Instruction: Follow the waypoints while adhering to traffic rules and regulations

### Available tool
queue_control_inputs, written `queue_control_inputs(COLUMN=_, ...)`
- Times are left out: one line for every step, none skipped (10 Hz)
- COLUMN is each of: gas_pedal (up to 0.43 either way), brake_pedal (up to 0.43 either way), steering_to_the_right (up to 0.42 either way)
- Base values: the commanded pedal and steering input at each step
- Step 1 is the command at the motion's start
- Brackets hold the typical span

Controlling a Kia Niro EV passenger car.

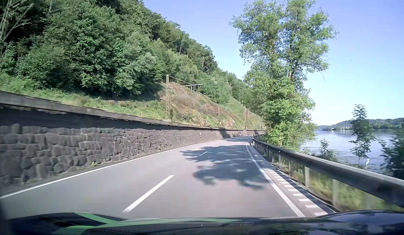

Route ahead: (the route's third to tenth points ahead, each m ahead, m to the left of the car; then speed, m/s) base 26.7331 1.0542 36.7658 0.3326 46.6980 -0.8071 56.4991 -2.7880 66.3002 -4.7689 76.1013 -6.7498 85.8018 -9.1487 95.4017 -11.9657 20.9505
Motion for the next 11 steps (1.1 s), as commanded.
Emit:
queue_control_inputs(gas_pedal=0.228, brake_pedal=0.0, steering_to_the_right=0.019)
queue_control_inputs(gas_pedal=0.228, brake_pedal=0.0, steering_to_the_right=0.022)
queue_control_inputs(gas_pedal=0.228, brake_pedal=0.0, steering_to_the_right=0.023)
queue_control_inputs(gas_pedal=0.228, brake_pedal=0.0, steering_to_the_right=0.023)
queue_control_inputs(gas_pedal=0.228, brake_pedal=0.0, steering_to_the_right=0.022)
queue_control_inputs(gas_pedal=0.24, brake_pedal=0.0, steering_to_the_right=0.021)
queue_control_inputs(gas_pedal=0.24, brake_pedal=0.0, steering_to_the_right=0.021)
queue_control_inputs(gas_pedal=0.24, brake_pedal=0.0, steering_to_the_right=0.021)
queue_control_inputs(gas_pedal=0.24, brake_pedal=0.0, steering_to_the_right=0.021)
queue_control_inputs(gas_pedal=0.24, brake_pedal=0.0, steering_to_the_right=0.021)
queue_control_inputs(gas_pedal=0.24, brake_pedal=0.0, steering_to_the_right=0.021)
